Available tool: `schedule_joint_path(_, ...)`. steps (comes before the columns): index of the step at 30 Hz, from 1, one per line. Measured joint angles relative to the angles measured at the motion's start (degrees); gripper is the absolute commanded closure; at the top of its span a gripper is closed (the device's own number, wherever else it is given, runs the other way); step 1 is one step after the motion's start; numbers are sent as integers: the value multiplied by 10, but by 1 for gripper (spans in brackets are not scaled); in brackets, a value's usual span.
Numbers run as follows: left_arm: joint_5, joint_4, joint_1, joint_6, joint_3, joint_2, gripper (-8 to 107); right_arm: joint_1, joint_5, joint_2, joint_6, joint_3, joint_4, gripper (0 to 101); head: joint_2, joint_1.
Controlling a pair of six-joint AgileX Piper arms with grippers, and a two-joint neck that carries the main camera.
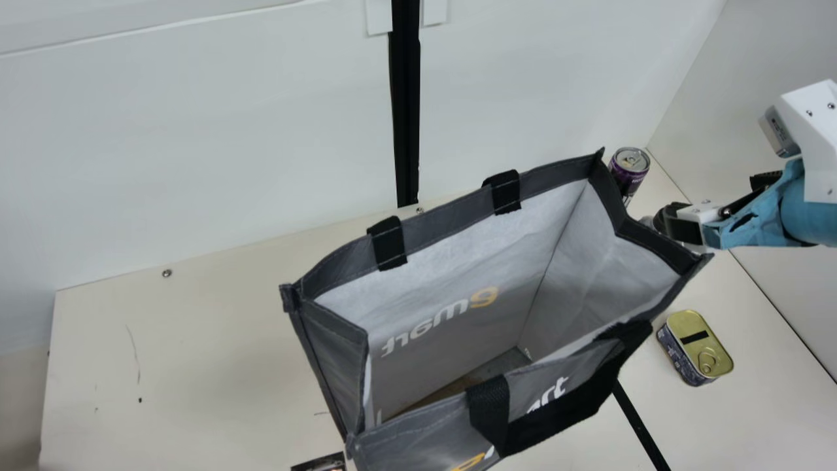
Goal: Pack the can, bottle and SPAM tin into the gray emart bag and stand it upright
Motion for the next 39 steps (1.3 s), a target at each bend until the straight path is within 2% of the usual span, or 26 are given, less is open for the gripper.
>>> schedule_joint_path(29,0,0,0,0,0,0,9,0,0,0,0,0,0,6,0,-1)
schedule_joint_path(39,-37,-12,-27,21,-18,46,9,0,0,0,0,0,0,6,0,-1)
